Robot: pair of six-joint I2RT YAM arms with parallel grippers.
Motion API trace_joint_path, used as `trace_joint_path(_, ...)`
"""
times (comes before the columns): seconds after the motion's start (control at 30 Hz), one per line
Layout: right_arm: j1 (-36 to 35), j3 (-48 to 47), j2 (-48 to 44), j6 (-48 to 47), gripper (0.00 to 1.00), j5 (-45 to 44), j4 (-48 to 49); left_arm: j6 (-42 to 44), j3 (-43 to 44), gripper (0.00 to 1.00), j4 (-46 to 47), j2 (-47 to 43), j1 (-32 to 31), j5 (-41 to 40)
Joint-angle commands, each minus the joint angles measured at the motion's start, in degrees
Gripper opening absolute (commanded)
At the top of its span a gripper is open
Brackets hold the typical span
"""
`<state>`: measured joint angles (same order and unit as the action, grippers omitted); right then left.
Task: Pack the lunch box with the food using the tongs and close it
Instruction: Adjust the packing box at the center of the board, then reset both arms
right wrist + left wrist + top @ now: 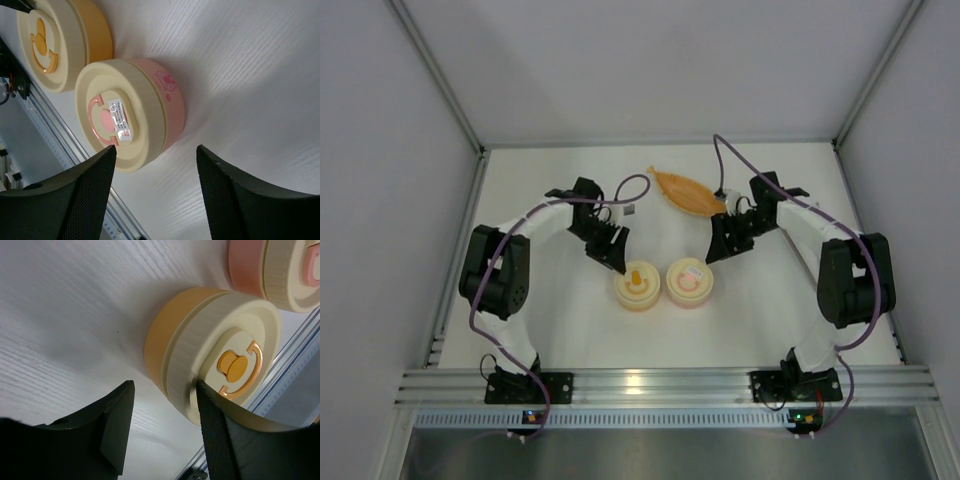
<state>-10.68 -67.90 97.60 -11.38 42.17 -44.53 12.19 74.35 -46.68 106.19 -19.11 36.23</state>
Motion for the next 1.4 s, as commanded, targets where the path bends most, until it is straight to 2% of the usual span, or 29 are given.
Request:
trace_joint_path(0.0, 0.9, 0.3, 0.7, -1.2, 0.65, 1.2, 2.3, -1.1, -0.6, 0.57, 2.4, -0.7, -0.7, 1.5)
trace_joint_path(0.17, 0.9, 1.1, -0.1, -2.2, 0.65, 2.6, 2.1, -2.1, -0.3, 0.59, 2.5, -0.7, -0.6, 0.2)
trace_joint_path(0.3, 0.9, 1.1, -1.3, -2.9, 0.65, 3.3, 1.4, -1.6, 0.9, 0.67, 1.7, -1.4, -0.2, -0.2)
trace_joint_path(0.43, 1.0, 0.4, -4.3, -3.6, 0.65, 4.1, 0.3, 2.3, 4.7, 0.8, -3.1, -3.8, 1.9, 3.0)
trace_joint_path(0.47, 1.3, -0.1, -5.9, -3.7, 0.67, 4.5, -0.1, 2.9, 5.6, 0.97, -5.1, -5.6, 3.1, 3.5)
trace_joint_path(0.63, 3.7, -2.8, -11.0, -3.5, 0.75, 4.5, -1.5, 3.4, 8.0, 0.98, -7.4, -12.3, 7.8, 2.9)
trace_joint_path(0.67, 5.4, -3.5, -13.5, -3.6, 0.86, 4.1, -2.9, 2.2, 6.7, 0.98, -6.2, -16.8, 10.6, 2.9)
trace_joint_path(0.7, 5.4, -3.5, -13.5, -3.6, 0.86, 4.1, -2.9, 2.2, 6.7, 0.98, -6.1, -16.8, 10.6, 2.9)
trace_joint_path(0.73, 6.5, -3.6, -14.5, -3.8, 0.93, 4.2, -3.3, 2.1, 5.5, 0.98, -5.9, -17.6, 12.4, 3.4)
trace_joint_path(0.83, 8.9, -1.5, -16.3, -2.9, 0.96, 4.9, -3.1, 1.9, 3.5, 0.98, -5.6, -20.7, 15.8, 3.4)
trace_joint_path(0.87, 9.4, -0.8, -17.9, -2.4, 1.0, 4.9, -2.6, 1.9, 2.7, 0.98, -5.4, -21.5, 16.7, 3.3)
trace_joint_path(1.0, 12.6, 3.5, -22.0, -0.8, 0.99, 3.4, 0.4, 3.2, -3.0, 0.98, -4.4, -25.1, 21.6, 2.7)
trace_joint_path(1.13, 15.6, 7.2, -25.4, -0.8, 0.99, -2.4, 1.8, 4.8, -6.0, 0.98, -4.1, -28.1, 26.8, 1.6)
trace_joint_path(1.37, 20.7, 9.5, -28.0, -5.5, 0.99, -11.9, -0.4, 9.7, -8.8, 0.98, -5.1, -29.4, 33.8, 0.6)
